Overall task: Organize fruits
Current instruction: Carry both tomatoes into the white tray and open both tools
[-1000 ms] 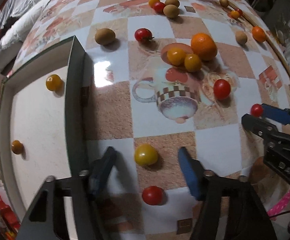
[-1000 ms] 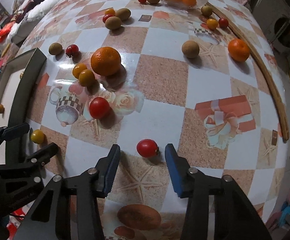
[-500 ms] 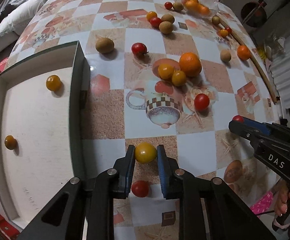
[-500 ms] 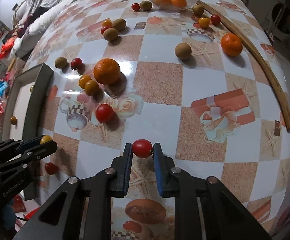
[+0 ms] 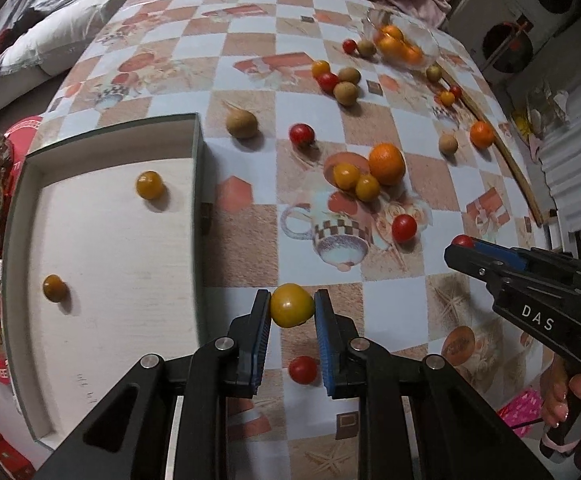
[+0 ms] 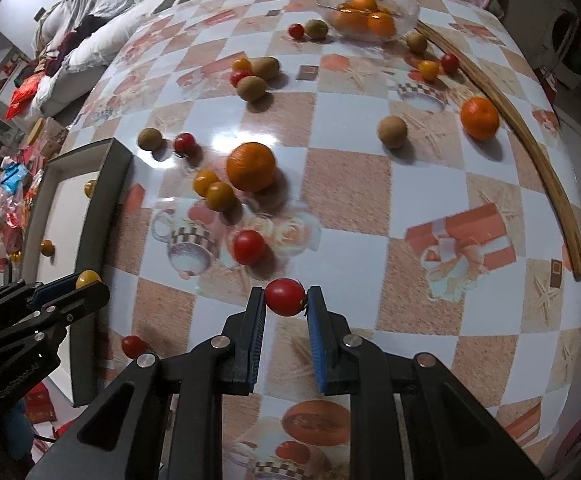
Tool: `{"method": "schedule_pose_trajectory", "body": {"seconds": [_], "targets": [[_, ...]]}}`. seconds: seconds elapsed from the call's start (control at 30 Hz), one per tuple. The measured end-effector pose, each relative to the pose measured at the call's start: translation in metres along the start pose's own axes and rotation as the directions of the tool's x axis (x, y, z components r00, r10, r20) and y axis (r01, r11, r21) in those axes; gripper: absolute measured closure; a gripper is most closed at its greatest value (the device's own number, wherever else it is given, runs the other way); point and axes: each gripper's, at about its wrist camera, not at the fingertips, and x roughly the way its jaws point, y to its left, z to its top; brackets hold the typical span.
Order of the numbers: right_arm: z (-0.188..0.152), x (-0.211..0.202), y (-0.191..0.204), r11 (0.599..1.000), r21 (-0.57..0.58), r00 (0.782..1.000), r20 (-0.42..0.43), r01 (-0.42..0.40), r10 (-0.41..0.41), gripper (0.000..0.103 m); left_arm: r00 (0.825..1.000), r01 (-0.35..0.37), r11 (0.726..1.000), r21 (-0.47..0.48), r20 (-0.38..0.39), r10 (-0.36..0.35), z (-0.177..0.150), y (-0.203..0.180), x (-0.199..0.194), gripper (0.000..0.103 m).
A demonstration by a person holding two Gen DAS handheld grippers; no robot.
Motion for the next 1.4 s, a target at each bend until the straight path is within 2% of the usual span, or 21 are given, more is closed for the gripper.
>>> {"method": "schedule_pose_trajectory", "body": {"seconds": [0.33, 0.7, 1.1, 1.4], "targets": [[0.022, 0.004, 0.048, 0.996, -0.079, 0.999, 0.009, -0.035, 0.036, 0.080, 0.999, -0.017, 0.997, -0.078, 0.047, 0.021, -0.003, 0.041, -0.020, 0.080], [0.047, 0.017, 0.128, 0.970, -0.228, 0.996, -0.004, -0.085, 0.086, 0.080, 0.994, -0.063, 0.977, -0.204, 0.079, 0.081, -0.021, 0.107, -0.035, 0.080], [0.061, 0.048, 0.212, 0.923, -0.353, 0.988, -0.069, -0.155, 0.139, 0.080, 0.983, -0.156, 0.940, -0.304, 0.047, 0.178, -0.054, 0.168, -0.027, 0.080], [0.076, 0.085, 0.256, 0.904, -0.392, 0.984, -0.113, -0.171, 0.138, 0.080, 0.979, -0.182, 0.928, -0.326, 0.032, 0.203, -0.055, 0.187, -0.009, 0.080]]}}
